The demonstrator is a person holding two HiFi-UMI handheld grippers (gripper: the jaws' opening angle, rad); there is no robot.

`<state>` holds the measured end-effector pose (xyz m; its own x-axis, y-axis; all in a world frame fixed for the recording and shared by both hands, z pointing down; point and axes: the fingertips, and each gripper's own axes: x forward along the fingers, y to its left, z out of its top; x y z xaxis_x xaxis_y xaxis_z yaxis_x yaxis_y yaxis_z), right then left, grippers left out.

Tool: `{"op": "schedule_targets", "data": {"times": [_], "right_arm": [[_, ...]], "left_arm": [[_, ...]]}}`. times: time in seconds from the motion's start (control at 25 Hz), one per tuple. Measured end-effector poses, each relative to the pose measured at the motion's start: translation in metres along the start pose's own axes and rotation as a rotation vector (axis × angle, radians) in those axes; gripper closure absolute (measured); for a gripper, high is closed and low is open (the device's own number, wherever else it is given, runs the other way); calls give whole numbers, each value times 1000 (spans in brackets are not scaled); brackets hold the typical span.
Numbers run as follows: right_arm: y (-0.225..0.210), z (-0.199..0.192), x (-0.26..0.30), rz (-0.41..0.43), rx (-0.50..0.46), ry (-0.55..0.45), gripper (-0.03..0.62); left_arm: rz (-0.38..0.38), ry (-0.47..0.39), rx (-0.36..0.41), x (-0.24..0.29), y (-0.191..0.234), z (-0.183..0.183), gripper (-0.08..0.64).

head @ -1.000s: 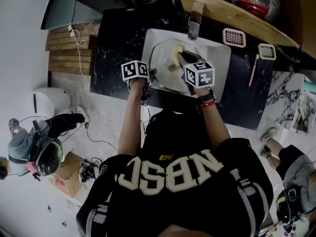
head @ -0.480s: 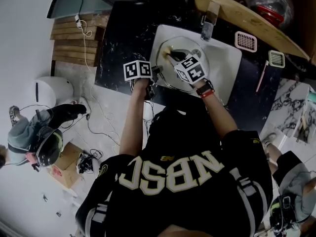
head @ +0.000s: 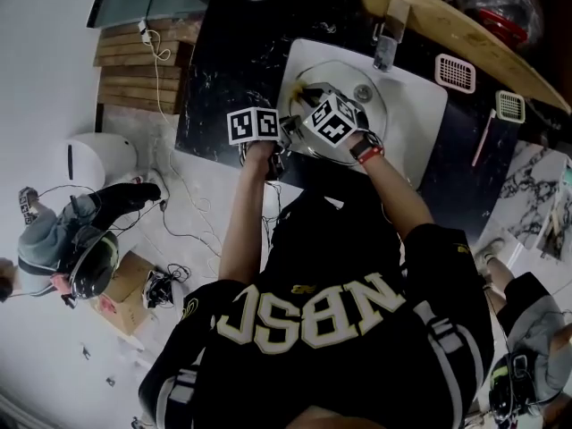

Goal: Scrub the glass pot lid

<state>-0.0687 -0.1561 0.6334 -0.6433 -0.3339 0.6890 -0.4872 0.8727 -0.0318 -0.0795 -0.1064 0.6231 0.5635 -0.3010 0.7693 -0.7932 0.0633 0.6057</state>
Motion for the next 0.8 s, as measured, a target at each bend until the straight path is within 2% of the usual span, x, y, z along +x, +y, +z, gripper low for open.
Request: {"op": "schedule_targets", "data": {"times": [0.48,0.6,0.8], "right_arm": [[-68,-30,24,-147,40,119,549],[-85,-47,25,-188,34,163,549],[-117,-76,20,-238,84,230,549]], "left_arm": [[2,-1,12,-1,0,-1,468],[4,0,10,-2,0,-2,468],[0,-9,14,-3,0,0,468]]}}
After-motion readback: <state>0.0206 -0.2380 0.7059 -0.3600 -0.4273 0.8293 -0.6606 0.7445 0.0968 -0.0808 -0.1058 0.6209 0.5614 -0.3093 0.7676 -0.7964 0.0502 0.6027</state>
